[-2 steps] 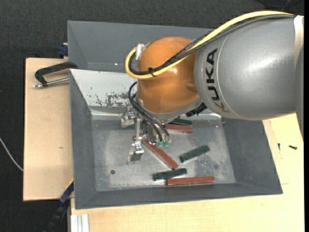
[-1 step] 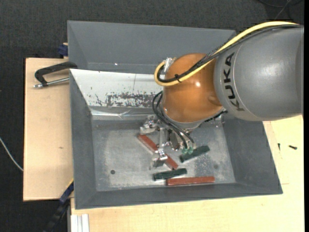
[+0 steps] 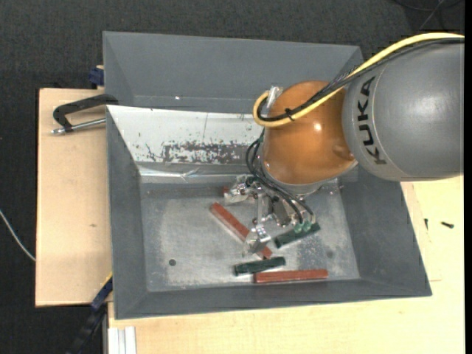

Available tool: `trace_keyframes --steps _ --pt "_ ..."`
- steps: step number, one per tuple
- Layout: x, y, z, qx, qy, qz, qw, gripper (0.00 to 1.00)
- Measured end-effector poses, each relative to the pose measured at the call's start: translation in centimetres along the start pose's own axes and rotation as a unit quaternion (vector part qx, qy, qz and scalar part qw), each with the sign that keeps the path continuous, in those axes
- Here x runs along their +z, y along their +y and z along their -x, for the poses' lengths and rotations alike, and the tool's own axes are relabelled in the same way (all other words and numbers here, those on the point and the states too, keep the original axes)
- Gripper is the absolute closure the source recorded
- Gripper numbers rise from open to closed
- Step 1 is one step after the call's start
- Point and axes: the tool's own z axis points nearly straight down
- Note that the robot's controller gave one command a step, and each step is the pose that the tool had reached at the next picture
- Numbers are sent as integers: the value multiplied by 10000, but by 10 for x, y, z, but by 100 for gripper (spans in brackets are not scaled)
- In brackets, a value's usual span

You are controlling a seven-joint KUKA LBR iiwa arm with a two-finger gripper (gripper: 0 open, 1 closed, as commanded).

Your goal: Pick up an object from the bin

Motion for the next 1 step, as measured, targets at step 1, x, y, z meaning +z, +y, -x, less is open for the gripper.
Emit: trace_keyframes --steps 1 --pt "69 -31 19 95 4 7 10000 100"
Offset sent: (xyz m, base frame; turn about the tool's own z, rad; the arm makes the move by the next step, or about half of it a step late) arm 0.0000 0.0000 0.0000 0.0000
